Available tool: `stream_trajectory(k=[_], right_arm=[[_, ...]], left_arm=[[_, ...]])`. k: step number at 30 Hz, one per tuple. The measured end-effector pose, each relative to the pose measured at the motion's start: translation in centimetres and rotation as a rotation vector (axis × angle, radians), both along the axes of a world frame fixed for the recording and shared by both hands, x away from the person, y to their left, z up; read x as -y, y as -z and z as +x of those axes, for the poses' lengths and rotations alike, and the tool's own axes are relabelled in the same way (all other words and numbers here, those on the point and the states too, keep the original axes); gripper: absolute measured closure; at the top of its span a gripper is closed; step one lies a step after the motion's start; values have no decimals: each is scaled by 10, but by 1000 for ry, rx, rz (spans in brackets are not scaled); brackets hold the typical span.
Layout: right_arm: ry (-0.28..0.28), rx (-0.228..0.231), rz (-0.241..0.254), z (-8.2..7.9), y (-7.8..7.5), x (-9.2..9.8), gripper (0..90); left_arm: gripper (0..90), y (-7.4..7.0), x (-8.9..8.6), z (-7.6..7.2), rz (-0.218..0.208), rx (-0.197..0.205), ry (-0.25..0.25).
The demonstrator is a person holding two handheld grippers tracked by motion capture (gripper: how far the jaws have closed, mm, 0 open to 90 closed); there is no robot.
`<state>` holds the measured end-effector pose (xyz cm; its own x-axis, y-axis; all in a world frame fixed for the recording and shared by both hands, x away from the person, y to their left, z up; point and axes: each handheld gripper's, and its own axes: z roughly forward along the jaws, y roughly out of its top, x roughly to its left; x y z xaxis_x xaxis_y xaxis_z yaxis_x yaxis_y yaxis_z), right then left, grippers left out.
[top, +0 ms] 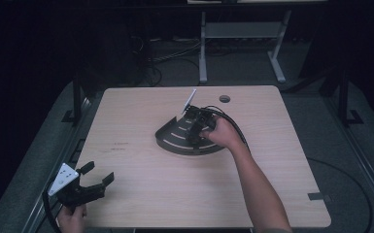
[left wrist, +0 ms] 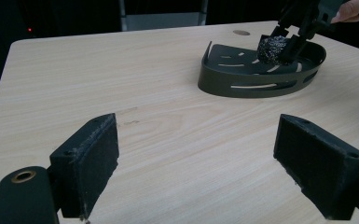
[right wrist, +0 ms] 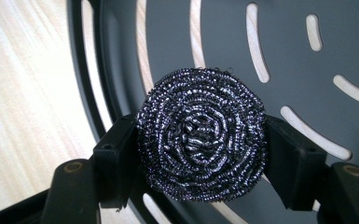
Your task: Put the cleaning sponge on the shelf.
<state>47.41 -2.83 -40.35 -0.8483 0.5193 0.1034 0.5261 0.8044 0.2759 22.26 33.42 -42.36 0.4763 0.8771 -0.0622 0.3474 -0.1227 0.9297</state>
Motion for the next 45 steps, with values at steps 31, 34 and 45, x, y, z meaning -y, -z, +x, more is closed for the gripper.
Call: stream_trajectory(k=[31,34,45], right_arm=[[52,-16,-20,8,20,0,317],[54,-19,-15,8,21,-1,313],[56,-26,-11,10,22,2,306]], left_arm=[[132,0,0,0,-2,0,-1],[132,0,-1,0,-4,-1,-3],[132,0,-1,1,-1,-5,-5]])
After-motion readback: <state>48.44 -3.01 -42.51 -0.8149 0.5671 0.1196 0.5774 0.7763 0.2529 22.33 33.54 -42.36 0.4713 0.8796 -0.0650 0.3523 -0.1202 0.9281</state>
